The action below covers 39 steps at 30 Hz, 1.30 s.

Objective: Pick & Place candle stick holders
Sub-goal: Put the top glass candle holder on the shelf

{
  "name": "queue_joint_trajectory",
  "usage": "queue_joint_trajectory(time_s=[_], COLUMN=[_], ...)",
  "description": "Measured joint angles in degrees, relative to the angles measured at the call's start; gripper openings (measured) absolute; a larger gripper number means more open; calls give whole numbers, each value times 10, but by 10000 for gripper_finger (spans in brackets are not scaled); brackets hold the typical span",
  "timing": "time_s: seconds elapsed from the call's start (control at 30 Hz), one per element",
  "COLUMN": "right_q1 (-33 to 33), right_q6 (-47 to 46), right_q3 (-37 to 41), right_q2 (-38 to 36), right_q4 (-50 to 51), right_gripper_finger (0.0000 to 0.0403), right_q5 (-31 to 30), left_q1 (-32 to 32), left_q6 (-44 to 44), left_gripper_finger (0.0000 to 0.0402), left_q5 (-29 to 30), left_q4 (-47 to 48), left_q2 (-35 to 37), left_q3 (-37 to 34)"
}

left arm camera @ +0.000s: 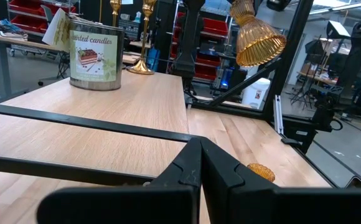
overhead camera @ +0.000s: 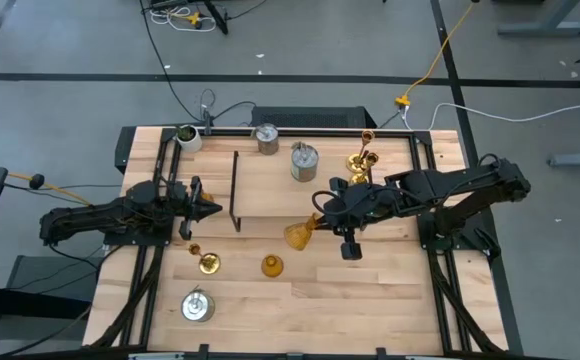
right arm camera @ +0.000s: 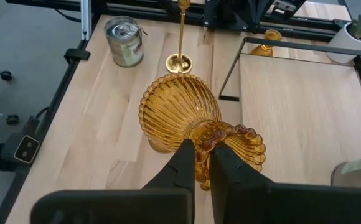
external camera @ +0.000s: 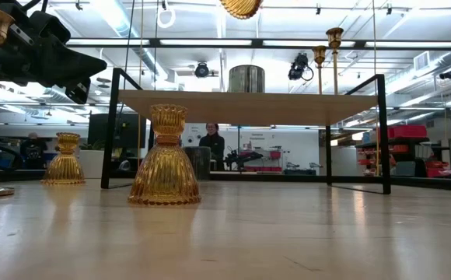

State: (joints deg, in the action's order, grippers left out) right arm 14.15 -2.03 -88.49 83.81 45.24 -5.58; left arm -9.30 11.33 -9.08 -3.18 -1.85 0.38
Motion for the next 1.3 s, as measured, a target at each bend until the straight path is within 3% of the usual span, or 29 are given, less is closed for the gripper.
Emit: queue_joint_trajectory(time_s=[0.73,0.9,1.1,1.3], right_q1=[0,-1,-1,-1], right_q6=[-3,-3,-3,-3], right_q3=[0,0,0,0], right_q2=[0,0,0,0], right_q4=[-2,-2,-2,-2], right_gripper_finger=[13,13,13,13], right_q5=[-15,-15,-15,-15], left_q1=[0,0,0,0], left_q6=[-11,60,210,204], left_gripper_finger=[7,7,7,7], left_q5=[17,9,22,3], left_q4=[-13,-61,-111,-112], left_q2=[0,0,0,-21], left_q3=[0,0,5,66])
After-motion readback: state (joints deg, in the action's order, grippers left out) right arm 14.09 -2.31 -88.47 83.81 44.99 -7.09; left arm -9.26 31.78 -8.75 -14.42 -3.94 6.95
